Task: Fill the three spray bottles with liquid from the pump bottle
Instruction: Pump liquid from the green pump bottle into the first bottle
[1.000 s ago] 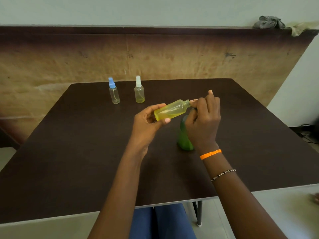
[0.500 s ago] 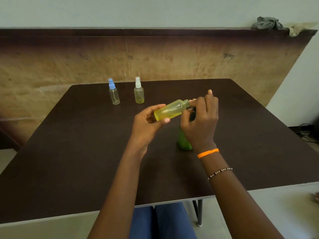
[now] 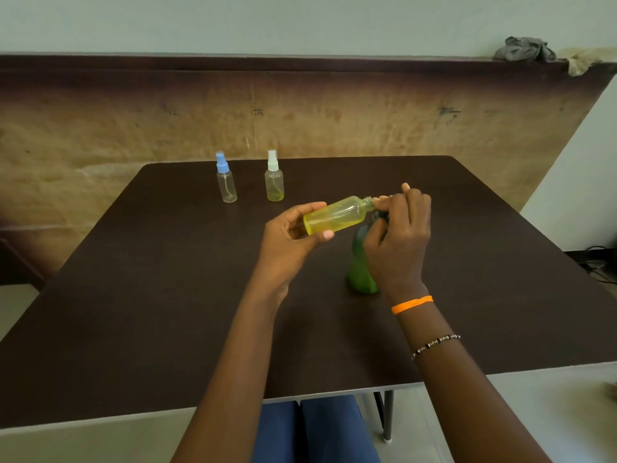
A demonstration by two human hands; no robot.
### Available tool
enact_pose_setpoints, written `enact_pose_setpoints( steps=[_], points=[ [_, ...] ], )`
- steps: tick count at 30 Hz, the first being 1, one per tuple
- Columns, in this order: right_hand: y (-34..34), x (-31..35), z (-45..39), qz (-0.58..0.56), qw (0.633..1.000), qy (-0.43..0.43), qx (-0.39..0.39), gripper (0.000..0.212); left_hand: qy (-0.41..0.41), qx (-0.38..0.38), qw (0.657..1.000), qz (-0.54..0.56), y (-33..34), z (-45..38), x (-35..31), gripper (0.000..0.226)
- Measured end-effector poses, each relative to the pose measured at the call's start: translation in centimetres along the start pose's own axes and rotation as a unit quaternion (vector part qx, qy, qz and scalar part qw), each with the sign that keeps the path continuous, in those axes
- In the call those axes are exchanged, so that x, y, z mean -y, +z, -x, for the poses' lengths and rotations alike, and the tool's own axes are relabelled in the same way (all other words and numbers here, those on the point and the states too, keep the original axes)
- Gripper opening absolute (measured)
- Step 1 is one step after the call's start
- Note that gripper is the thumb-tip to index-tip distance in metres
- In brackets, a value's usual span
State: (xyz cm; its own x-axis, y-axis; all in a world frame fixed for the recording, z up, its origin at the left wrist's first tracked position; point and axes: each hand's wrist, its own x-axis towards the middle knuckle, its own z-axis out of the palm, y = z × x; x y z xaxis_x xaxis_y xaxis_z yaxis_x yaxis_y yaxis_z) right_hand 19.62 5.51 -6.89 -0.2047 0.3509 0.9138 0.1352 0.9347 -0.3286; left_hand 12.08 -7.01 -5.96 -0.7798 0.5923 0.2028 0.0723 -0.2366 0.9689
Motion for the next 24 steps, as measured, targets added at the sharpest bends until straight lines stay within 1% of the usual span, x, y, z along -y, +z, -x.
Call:
enact_pose_setpoints(
  steps=[3,8,13,17,24],
  points=[
    [-0.3,0.1,-0.3,0.0,1.0,-0.006,0.006,0.023,0.0,-0.002,1.0,0.003,0.0,0.1,0.0,0.042],
    [-1.3,1.5,-1.5,-0.005,0.999,0.01,0.047,0.014,0.008,-0.002,1.0,0.008,0.0,0.0,-0.7,0.042],
    [-0.7,1.0,-1.3,0.009,1.0,0.001,0.025,0.013,0.002,-0.002,1.0,0.006,0.1,0.1,-0.3,0.041],
    [0.2,-0.1,-1.0,0.017,1.0,-0.018,-0.001,0.018,-0.007,-0.005,1.0,0.003,0.1,0.0,-0.1,0.042],
    [-0.6,0.7,-2.6,-0.005,0.999,-0.008,0.032,0.018,-0.001,0.001,1.0,0.001,0.1,0.0,-0.8,0.041]
  ],
)
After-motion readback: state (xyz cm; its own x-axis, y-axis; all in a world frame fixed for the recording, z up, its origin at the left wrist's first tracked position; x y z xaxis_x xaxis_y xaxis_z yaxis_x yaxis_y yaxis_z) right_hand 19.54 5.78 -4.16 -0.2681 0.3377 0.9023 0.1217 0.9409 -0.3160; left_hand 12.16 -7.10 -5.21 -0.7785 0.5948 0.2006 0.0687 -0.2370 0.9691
